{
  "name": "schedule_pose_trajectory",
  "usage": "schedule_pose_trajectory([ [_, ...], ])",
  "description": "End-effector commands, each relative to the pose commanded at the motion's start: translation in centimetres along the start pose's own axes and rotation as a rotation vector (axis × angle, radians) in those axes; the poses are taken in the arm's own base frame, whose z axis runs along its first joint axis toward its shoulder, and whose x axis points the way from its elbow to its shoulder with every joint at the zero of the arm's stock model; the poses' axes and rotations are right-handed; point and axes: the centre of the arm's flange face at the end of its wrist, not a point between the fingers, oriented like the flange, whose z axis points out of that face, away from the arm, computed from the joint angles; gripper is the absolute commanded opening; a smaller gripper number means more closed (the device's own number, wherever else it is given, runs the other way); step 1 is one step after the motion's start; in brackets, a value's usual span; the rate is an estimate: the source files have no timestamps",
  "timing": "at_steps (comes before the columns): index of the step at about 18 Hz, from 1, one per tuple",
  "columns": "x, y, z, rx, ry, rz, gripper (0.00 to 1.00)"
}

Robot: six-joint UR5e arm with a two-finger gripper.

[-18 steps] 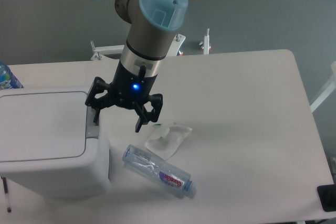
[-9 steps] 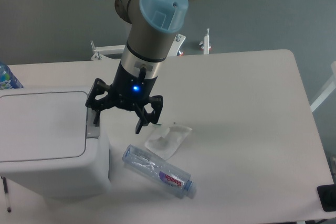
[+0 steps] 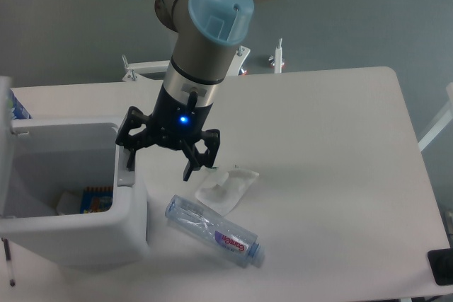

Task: Open the trash can
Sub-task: 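Push the gripper against the lid edge to flip the lid open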

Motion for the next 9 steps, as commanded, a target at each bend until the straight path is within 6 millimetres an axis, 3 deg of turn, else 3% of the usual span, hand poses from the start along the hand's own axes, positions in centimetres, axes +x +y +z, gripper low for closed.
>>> schedule_pose_trajectory([
  [3,-0.1,-1.8,-3.0,0.083,-0.089,0.048,1.0],
  [6,-2.2,-2.4,-5.6,0.08,-0.284,0.053,1.0],
  [9,-4.7,-1.8,-7.1,0.068,-0.349,0.044,1.0],
])
